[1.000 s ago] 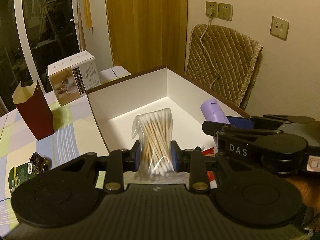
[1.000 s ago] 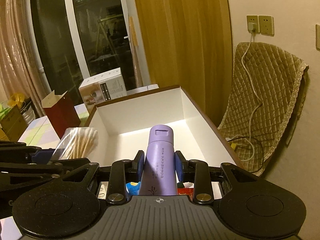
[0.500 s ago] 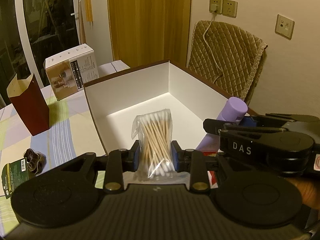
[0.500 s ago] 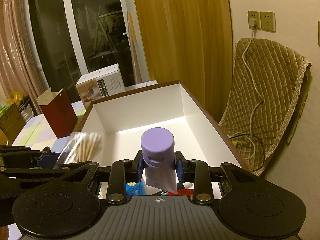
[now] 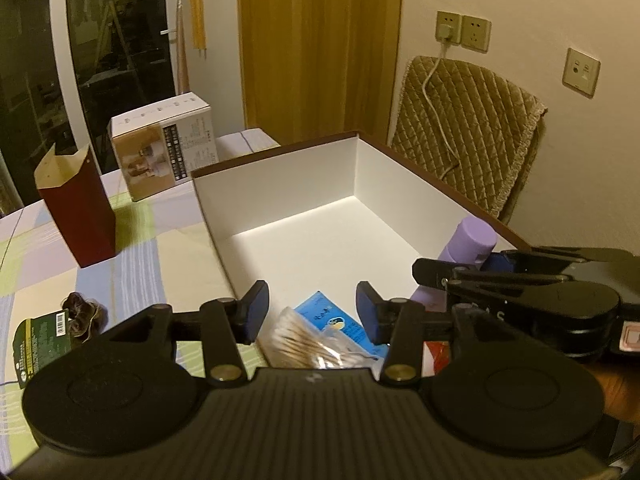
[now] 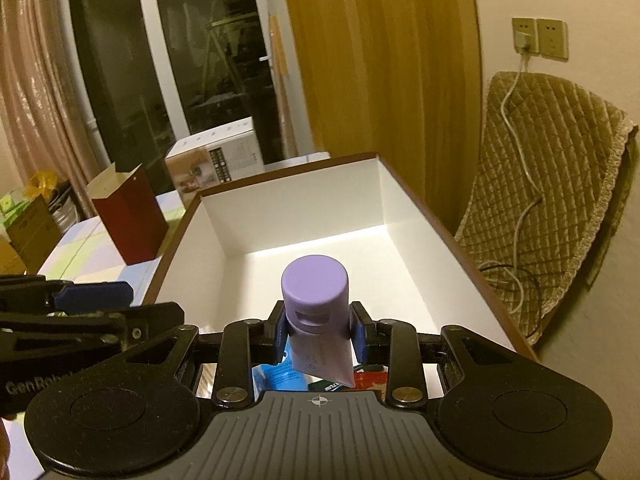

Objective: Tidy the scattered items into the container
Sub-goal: 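Open the left tool to drop the swab bag while the right tool drops the purple tube into the box, then withdraw both open tools from the box toward the green card and pouch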

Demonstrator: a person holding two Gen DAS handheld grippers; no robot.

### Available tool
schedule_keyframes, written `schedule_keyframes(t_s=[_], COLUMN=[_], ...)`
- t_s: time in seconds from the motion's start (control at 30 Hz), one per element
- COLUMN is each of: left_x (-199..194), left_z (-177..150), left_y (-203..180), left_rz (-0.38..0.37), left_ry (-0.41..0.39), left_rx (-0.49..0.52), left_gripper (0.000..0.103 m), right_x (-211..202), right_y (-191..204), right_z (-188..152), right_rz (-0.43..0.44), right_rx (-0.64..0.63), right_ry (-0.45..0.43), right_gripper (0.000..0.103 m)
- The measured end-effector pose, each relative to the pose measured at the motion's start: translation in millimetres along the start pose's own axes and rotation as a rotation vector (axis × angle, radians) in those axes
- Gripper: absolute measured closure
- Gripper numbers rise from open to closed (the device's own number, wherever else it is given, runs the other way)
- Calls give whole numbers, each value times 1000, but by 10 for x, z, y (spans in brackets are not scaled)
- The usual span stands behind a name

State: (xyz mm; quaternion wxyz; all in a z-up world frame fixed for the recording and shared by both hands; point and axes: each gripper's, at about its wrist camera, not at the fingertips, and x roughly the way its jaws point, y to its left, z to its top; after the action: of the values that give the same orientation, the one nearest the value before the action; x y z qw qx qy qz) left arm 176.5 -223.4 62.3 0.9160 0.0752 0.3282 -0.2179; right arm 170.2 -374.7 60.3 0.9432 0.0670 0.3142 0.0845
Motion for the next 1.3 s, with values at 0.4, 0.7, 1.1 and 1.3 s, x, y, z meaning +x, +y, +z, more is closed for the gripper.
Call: schedule_keyframes(t_s=[0.4, 0.7, 1.1, 1.3], left_x=[-48, -60, -193, -293], left_z=[-20, -35, -66, -103], left_y=[104, 110, 153, 246], left_rz=[17, 16, 23, 45], left_ry=[-2, -2, -11, -20], left_rx=[-24, -26, -36, -49], left_gripper=[61, 61, 61, 61], right_x=[3, -14, -23, -28], right_y=[4, 0, 40, 70], right_z=[2, 9, -11, -24], right_rz=[-4, -11, -17, -22], right_rx=[-1, 0, -16, -27], right_ry=[-23, -32, -33, -38], right_gripper=[69, 69, 69, 69])
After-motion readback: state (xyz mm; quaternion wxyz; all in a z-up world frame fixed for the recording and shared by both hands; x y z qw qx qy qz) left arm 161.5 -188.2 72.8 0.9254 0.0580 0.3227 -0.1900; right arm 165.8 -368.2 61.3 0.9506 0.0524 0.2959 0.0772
